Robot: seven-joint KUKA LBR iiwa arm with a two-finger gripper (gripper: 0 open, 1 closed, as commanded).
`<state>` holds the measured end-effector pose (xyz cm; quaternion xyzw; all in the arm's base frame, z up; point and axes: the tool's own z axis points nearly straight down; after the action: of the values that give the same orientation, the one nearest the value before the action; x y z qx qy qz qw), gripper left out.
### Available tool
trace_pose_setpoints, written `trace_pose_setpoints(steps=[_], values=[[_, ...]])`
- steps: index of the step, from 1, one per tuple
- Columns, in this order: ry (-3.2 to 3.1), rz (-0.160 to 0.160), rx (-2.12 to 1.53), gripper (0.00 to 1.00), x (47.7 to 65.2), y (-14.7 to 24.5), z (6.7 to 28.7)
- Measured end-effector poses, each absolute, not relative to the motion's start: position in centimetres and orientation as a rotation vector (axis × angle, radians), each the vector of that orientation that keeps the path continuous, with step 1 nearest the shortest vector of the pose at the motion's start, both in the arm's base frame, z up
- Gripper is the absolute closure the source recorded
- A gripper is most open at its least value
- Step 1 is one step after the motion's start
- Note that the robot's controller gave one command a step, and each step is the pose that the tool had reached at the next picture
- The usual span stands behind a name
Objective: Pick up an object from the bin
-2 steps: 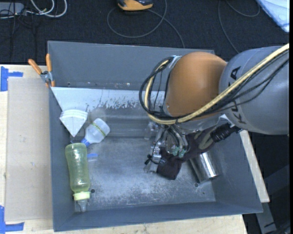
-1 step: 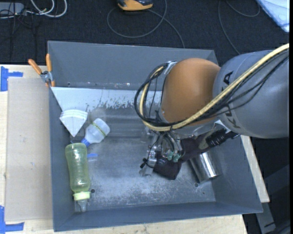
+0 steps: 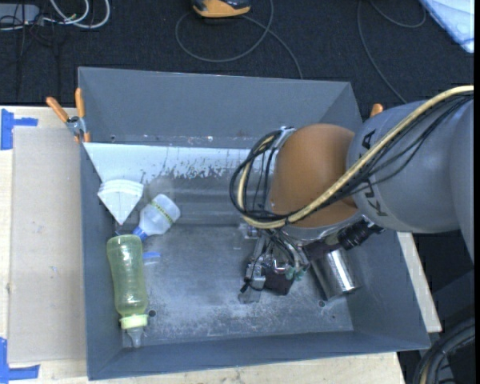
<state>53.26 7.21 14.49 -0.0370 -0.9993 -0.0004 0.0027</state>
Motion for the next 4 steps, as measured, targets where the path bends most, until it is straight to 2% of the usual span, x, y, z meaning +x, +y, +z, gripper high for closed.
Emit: trace_pose_setpoints(steps=[1, 2, 3, 4], values=[[-3.122, 0.004, -0.135, 0.00, 52.0, 4.5, 12.2], [-3.107, 0.001, -0.394, 0.00, 50.2, 2.0, 11.3], [-3.116, 0.003, -0.265, 0.00, 52.6, 0.3, 9.9], [-3.096, 0.000, -0.482, 1.00, 53.8, -0.5, 7.0]])
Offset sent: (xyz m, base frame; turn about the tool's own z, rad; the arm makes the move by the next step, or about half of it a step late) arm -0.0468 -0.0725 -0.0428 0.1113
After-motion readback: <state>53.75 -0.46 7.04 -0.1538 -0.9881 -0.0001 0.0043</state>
